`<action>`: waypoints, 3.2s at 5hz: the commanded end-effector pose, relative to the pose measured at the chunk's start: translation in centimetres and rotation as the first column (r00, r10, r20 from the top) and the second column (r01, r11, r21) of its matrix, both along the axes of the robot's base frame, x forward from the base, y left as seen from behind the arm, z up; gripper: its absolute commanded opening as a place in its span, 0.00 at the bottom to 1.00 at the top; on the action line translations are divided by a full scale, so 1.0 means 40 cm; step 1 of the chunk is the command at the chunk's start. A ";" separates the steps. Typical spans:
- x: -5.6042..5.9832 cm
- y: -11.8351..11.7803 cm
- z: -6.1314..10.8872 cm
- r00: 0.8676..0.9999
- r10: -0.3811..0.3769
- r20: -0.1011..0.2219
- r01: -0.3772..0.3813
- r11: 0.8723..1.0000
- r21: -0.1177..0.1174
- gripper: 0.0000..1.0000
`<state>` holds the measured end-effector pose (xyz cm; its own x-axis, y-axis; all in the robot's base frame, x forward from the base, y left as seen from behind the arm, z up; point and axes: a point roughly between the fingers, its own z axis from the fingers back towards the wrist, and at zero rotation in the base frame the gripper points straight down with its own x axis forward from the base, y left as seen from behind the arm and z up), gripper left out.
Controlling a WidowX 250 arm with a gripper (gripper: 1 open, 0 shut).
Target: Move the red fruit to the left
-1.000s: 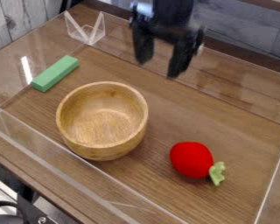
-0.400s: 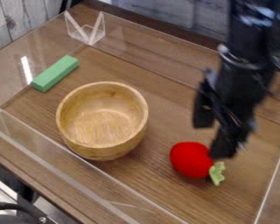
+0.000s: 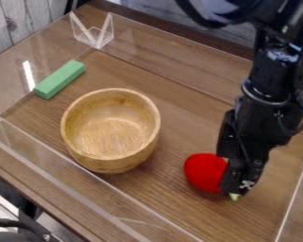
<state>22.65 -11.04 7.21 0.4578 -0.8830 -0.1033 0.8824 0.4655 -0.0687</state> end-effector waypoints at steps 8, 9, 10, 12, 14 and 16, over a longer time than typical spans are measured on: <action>0.068 0.018 -0.056 0.989 0.041 0.145 -0.046 0.999 0.027 1.00; 0.064 0.035 -0.054 0.986 0.070 0.154 -0.075 0.997 0.031 1.00; 0.059 0.045 -0.049 0.981 0.092 0.174 -0.099 0.994 0.035 1.00; 0.046 0.043 -0.062 0.976 0.085 0.198 -0.091 0.996 0.020 1.00; 0.033 0.036 -0.090 0.978 0.043 0.206 -0.046 0.999 0.014 1.00; 0.036 0.049 -0.070 0.971 0.084 0.226 -0.093 0.995 0.032 0.00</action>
<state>22.96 -8.65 3.00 0.5467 -0.8341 -0.0735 0.8355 0.5376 0.1136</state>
